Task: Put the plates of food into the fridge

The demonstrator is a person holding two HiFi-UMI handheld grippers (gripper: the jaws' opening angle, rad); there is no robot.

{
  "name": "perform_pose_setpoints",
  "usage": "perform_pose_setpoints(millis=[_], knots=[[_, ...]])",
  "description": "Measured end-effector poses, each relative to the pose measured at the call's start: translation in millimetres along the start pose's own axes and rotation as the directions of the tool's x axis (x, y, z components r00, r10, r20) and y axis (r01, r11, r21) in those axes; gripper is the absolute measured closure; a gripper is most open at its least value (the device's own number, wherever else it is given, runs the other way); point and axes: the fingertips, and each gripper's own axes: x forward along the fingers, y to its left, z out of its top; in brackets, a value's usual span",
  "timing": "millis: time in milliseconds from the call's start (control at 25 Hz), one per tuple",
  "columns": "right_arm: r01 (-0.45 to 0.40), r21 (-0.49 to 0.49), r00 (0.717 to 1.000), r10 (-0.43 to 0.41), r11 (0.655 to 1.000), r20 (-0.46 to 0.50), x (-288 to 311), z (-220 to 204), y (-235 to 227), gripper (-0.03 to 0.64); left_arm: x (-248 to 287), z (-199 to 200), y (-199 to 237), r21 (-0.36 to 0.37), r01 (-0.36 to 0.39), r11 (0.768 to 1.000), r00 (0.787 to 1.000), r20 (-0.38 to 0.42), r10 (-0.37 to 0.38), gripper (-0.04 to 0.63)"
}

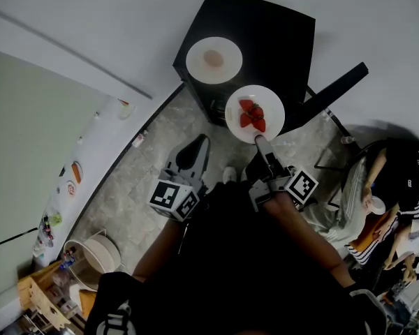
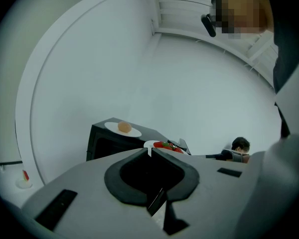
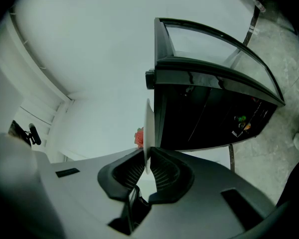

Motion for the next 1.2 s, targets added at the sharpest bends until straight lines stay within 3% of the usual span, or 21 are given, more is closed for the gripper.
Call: perform_pose_setpoints(millis=[360, 1200], knots=[[0.051, 0.009, 0.998, -0.051, 0.999, -0.046, -4, -17, -30, 0.569, 3, -1, 5, -0.016, 0.025, 1.0, 1.0, -0.007, -0.025, 0.571], [0.162, 0.029, 0.977, -0.164, 0.986, 0.138, 23, 35, -138, 0.574, 18, -14, 16, 0.01, 0.068, 0.998, 0.996, -0.057, -0.068, 0.571]])
